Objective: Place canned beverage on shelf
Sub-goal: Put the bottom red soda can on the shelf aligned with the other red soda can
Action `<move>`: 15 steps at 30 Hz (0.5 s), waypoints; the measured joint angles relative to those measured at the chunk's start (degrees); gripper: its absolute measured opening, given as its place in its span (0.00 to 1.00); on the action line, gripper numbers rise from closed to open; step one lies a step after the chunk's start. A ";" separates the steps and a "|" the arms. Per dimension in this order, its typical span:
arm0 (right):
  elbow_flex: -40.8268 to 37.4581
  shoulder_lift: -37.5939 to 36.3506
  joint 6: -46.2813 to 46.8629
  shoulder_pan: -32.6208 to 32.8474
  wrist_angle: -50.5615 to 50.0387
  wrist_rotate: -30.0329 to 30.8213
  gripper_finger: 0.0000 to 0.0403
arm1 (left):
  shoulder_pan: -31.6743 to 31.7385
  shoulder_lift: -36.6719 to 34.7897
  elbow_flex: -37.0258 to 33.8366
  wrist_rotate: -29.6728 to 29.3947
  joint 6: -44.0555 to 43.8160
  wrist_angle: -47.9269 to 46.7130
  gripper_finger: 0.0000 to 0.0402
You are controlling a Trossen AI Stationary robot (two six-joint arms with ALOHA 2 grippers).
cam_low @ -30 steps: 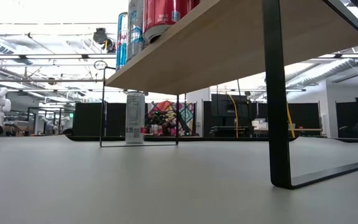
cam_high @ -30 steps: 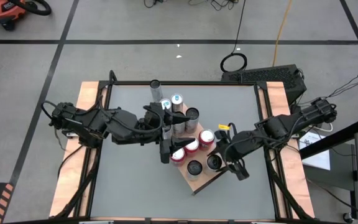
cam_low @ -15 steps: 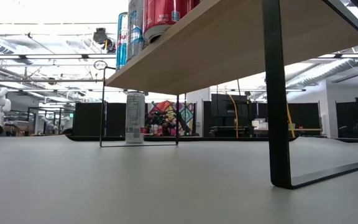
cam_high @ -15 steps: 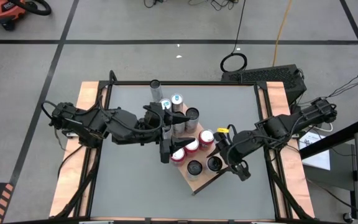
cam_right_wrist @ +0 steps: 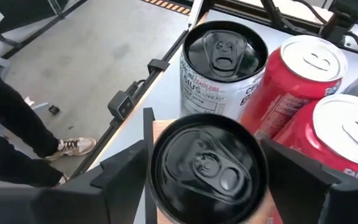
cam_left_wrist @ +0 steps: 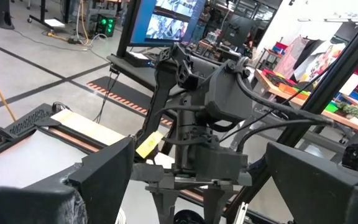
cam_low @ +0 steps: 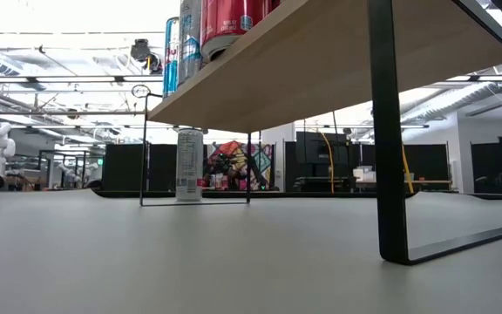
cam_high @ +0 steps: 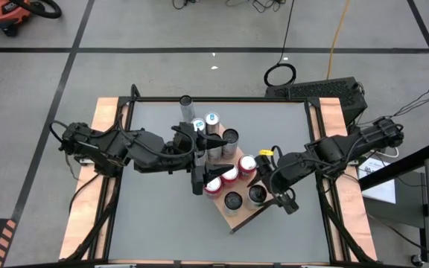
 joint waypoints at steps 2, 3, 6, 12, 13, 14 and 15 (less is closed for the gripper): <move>0.00 0.18 -0.22 -0.07 0.06 0.01 0.69 | 0.00 0.00 0.00 0.00 0.00 0.01 0.91; 0.00 0.21 -0.18 -0.07 0.06 0.01 0.69 | -0.02 0.00 0.00 0.00 0.00 0.02 0.91; 0.00 0.14 -0.18 -0.09 0.25 0.27 0.69 | 0.00 0.00 0.00 0.00 -0.02 0.02 0.91; -0.02 -1.35 2.69 -0.09 1.16 1.66 0.69 | -0.02 0.00 0.00 0.00 0.00 0.00 0.91; -0.02 -1.64 3.90 -0.09 1.14 1.95 0.69 | -0.02 0.00 0.00 0.00 0.02 0.00 0.91; -0.03 -1.91 5.40 -0.09 1.09 1.98 0.69 | -0.02 0.00 0.00 0.00 0.02 -0.02 0.91; -0.04 -2.08 7.25 -0.09 1.12 1.99 0.69 | -0.02 0.00 0.00 0.00 0.02 -0.06 0.91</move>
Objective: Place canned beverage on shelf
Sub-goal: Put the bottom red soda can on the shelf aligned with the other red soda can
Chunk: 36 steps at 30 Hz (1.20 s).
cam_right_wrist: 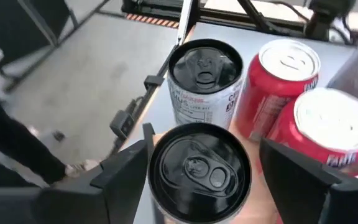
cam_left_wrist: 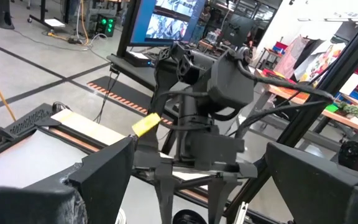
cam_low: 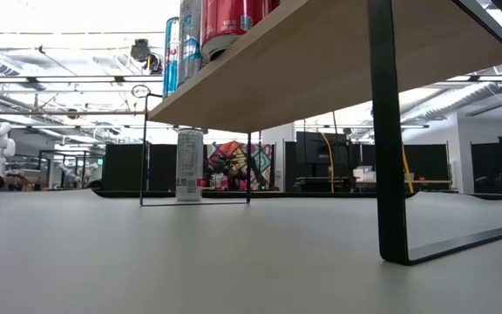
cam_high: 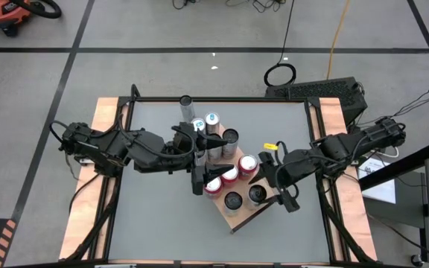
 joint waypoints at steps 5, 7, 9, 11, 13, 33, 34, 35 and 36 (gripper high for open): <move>-0.07 -2.75 10.01 0.15 -0.06 -0.39 0.69 | -0.02 0.00 0.00 0.00 0.01 -0.01 0.91; -0.07 -4.30 13.32 0.67 -0.41 -0.23 0.69 | -0.02 0.00 0.00 0.00 0.17 -0.01 0.91; -0.07 -5.96 15.54 1.17 -1.00 1.67 0.68 | -0.02 0.00 0.00 0.00 0.51 -0.01 0.91; -0.07 -7.63 17.37 1.44 -2.74 3.69 0.65 | -0.02 0.00 0.00 -0.02 0.57 -0.12 0.91; -0.04 -8.38 18.89 1.53 -5.76 4.47 0.61 | -0.02 0.00 0.00 -0.02 1.23 -0.12 0.91; -0.10 0.79 18.00 2.01 -16.41 -2.42 0.03 | 0.02 0.00 0.00 -0.17 4.52 -0.32 0.91; -0.11 1.24 18.01 1.99 -16.34 -3.05 0.02 | 0.02 0.00 0.00 -0.17 4.52 -0.32 0.91; -0.11 1.61 18.01 1.99 -16.18 -3.38 0.01 | 0.02 0.00 0.00 -0.17 4.52 -0.32 0.91; -0.11 1.94 18.08 1.99 -15.90 -3.46 0.01 | 0.02 0.00 0.00 -0.17 4.52 -0.32 0.91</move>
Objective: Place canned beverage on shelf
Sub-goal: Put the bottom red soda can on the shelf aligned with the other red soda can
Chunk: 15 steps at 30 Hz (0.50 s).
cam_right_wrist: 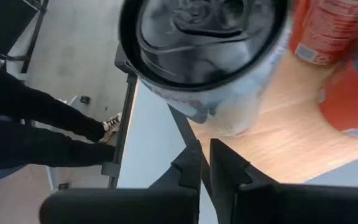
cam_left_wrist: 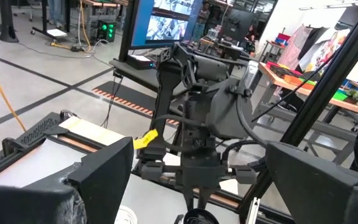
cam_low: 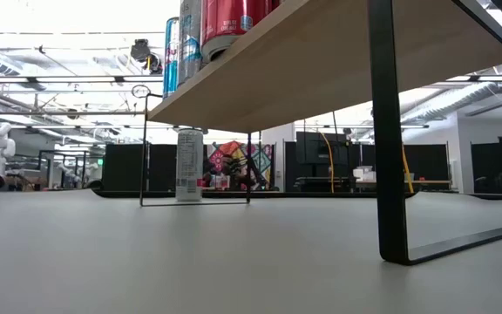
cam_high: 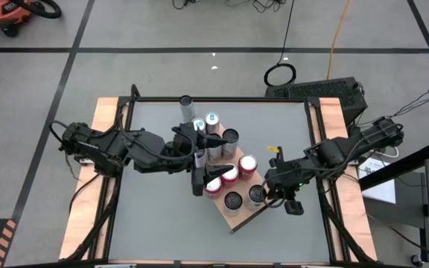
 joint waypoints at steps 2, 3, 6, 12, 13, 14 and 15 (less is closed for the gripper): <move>0.02 0.70 0.02 0.02 0.27 -0.08 0.02 | 0.00 0.00 0.00 0.00 0.00 0.00 0.91; 0.02 1.16 0.07 0.02 0.25 -0.09 0.02 | 0.00 0.00 0.00 0.00 -0.02 0.00 0.91; 0.00 1.81 0.08 0.01 0.31 -0.06 0.01 | 0.00 0.00 0.00 0.20 -0.02 0.00 0.91; 0.01 2.91 -1.28 0.00 1.02 0.02 0.00 | 0.00 0.00 0.00 0.44 0.00 0.00 0.91; 0.02 3.05 -1.29 -0.01 1.02 0.00 0.00 | 0.00 0.00 0.00 0.44 0.00 0.00 0.91; 0.02 3.09 -1.39 -0.04 1.02 0.05 0.00 | 0.00 0.00 0.00 0.44 0.00 0.00 0.91; 0.02 3.09 -1.46 -0.04 1.06 0.17 0.00 | -0.01 0.00 0.00 0.46 0.00 0.00 0.91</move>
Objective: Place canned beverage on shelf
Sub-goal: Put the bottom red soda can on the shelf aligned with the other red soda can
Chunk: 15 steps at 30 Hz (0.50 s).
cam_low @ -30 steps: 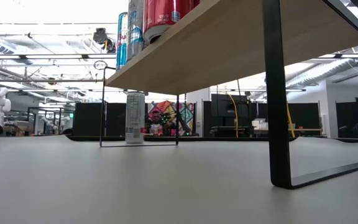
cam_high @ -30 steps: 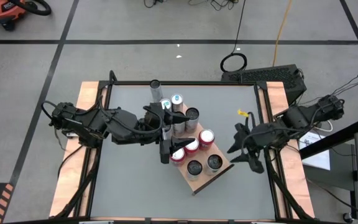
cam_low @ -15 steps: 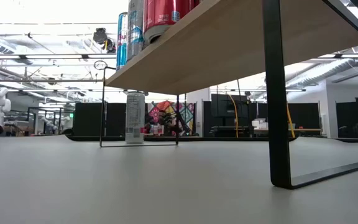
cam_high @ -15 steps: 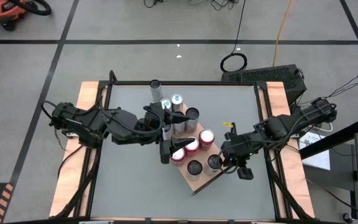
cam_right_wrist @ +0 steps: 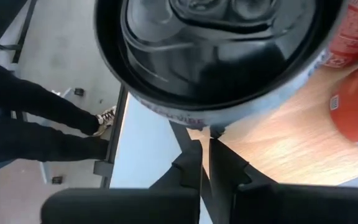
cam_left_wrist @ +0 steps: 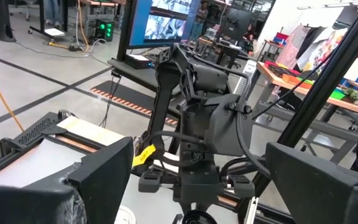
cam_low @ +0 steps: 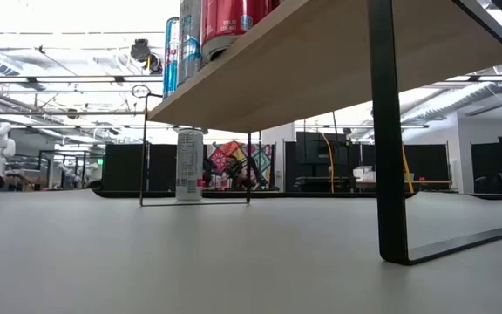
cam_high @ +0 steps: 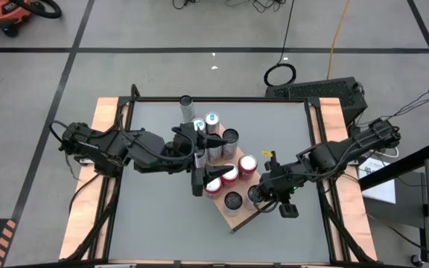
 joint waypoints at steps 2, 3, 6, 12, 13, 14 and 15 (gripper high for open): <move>-0.02 0.30 -0.27 -0.09 0.24 0.81 0.00 | -0.06 0.00 0.00 0.02 0.00 0.00 0.91; -0.02 0.36 -0.55 -0.11 0.29 1.61 0.00 | -0.06 0.00 0.00 0.02 0.00 0.00 0.91; -0.02 0.46 -1.08 -0.16 0.28 3.11 0.00 | -0.08 0.00 0.00 0.08 -0.01 0.00 0.91; 0.00 0.44 -1.01 -0.52 0.26 3.05 0.00 | -0.17 0.00 0.00 0.20 -0.02 0.00 0.91; -0.02 0.44 -0.79 -0.52 0.24 2.86 0.00 | -0.17 0.00 0.00 0.20 -0.02 0.00 0.91; -0.01 0.44 -0.26 -0.52 0.12 2.28 0.00 | -0.17 0.00 0.00 0.20 -0.02 0.00 0.91; -0.01 0.44 0.50 -0.52 -0.29 1.27 0.00 | -0.17 0.00 0.00 0.20 -0.02 0.00 0.91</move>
